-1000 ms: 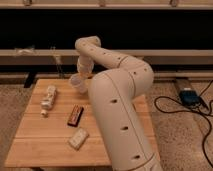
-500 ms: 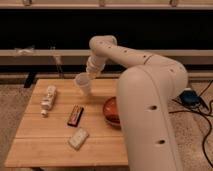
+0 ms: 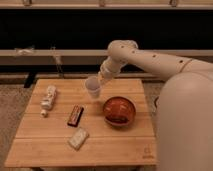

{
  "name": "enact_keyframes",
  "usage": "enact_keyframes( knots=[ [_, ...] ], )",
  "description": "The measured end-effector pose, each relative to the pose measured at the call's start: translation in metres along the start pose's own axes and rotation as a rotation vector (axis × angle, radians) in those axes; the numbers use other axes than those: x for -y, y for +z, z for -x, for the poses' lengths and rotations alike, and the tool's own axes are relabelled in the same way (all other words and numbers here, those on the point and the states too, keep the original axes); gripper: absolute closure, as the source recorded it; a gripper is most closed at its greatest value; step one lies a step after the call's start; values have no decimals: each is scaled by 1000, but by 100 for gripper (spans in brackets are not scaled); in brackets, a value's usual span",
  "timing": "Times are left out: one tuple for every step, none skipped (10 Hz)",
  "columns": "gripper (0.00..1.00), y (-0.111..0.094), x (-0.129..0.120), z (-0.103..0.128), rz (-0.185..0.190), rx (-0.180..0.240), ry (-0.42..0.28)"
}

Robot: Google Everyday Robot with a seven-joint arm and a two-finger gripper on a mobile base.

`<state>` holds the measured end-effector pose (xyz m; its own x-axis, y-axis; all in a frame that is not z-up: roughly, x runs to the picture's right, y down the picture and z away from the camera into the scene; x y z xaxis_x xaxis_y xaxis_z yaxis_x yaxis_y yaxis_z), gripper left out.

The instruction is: Place the ceramic cup in the ceramic bowl

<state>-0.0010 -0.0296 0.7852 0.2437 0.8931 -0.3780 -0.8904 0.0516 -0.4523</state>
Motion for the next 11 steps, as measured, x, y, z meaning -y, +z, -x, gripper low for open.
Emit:
enact_keyframes(
  knots=[
    [100, -9, 7, -16, 3, 7, 14],
    [100, -19, 13, -34, 7, 15, 35],
    [100, -28, 22, -52, 8, 20, 67],
    [100, -33, 31, -66, 4, 19, 105],
    [100, -32, 39, -76, -1, 15, 149],
    [99, -28, 49, -84, -13, 5, 194],
    [95, -20, 57, -88, -24, -11, 228],
    [85, -11, 64, -91, -35, -33, 256],
    [73, -2, 72, -92, -47, -56, 278],
    [65, 2, 77, -92, -58, -66, 291],
    [57, 3, 82, -89, -69, -73, 302]
  ],
)
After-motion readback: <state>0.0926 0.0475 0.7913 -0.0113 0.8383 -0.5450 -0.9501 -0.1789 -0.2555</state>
